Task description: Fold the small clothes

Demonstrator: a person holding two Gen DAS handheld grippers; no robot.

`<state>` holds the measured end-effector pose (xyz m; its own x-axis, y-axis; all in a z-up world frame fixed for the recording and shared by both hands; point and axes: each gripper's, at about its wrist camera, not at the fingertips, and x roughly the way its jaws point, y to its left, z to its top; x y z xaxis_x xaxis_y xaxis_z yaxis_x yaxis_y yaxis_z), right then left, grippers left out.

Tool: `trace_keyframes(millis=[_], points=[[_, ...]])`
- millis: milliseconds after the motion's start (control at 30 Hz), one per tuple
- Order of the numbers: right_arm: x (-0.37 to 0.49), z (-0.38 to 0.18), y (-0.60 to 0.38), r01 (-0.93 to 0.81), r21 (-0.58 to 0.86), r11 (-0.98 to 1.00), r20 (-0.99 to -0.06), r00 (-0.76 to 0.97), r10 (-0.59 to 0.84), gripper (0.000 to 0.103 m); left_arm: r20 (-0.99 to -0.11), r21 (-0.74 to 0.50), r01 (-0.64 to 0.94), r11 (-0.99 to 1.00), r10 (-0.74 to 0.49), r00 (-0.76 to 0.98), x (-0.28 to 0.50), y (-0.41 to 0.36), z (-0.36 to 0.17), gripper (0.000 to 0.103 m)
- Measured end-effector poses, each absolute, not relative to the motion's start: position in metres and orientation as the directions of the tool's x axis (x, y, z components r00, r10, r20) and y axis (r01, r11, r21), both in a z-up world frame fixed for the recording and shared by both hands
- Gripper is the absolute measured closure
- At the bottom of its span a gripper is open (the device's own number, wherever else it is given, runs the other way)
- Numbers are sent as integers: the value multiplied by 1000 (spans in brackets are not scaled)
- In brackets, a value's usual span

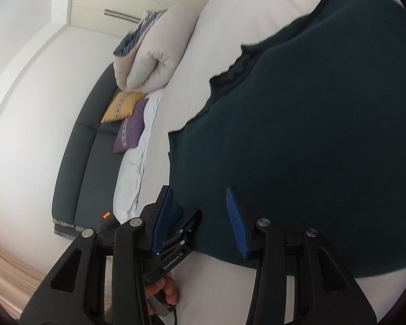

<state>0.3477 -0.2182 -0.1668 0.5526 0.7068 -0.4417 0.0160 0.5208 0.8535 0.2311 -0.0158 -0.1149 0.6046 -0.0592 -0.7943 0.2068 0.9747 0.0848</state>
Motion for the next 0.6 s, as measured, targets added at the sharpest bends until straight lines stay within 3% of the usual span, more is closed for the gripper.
trace_keyframes(millis=[133, 267, 400, 600], points=[[372, -204, -164, 42, 841, 539, -499, 442, 745, 61, -796, 67, 204, 977, -71, 601, 228, -11, -115, 40], [366, -210, -160, 12, 844, 536, -482, 453, 750, 62, -793, 44, 193, 980, -83, 603, 223, -2, -115, 39], [347, -207, -223, 86, 848, 523, -478, 548, 686, 62, -797, 41, 184, 982, -80, 599, 220, 3, -113, 39], [289, -191, -342, 239, 838, 491, -484, 741, 466, 62, -797, 41, 158, 987, -63, 601, 214, 2, -107, 40]])
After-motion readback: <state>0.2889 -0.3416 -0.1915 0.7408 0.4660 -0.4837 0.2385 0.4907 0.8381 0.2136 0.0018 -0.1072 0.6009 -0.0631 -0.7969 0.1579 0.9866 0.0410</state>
